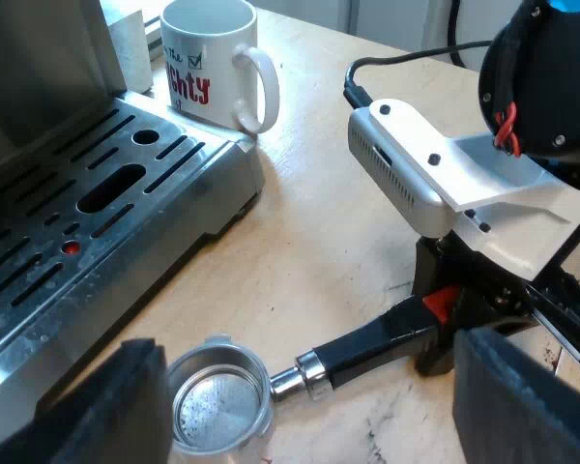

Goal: Grind coffee beans and then tamp

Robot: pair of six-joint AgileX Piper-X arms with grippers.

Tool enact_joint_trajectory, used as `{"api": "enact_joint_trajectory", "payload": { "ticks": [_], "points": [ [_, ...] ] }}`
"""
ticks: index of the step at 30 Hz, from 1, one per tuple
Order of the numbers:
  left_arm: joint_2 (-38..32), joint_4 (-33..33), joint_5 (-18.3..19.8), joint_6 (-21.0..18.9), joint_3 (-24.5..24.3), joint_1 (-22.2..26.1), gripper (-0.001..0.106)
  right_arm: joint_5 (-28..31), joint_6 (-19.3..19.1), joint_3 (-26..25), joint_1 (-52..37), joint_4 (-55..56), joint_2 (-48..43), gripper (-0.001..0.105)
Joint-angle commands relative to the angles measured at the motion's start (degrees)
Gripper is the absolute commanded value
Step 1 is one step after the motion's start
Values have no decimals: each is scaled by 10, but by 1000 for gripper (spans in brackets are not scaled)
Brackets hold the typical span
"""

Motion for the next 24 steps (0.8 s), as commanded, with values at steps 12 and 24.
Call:
{"api": "enact_joint_trajectory", "payload": {
  "ticks": [12,24],
  "points": [
    [1,-1,-7,3,0,-2,64,-11,4,-22,-2,32,-3,16],
    [1,-1,-7,3,0,-2,64,-10,33,-25,-2,42,-3,62]
  ]
}}
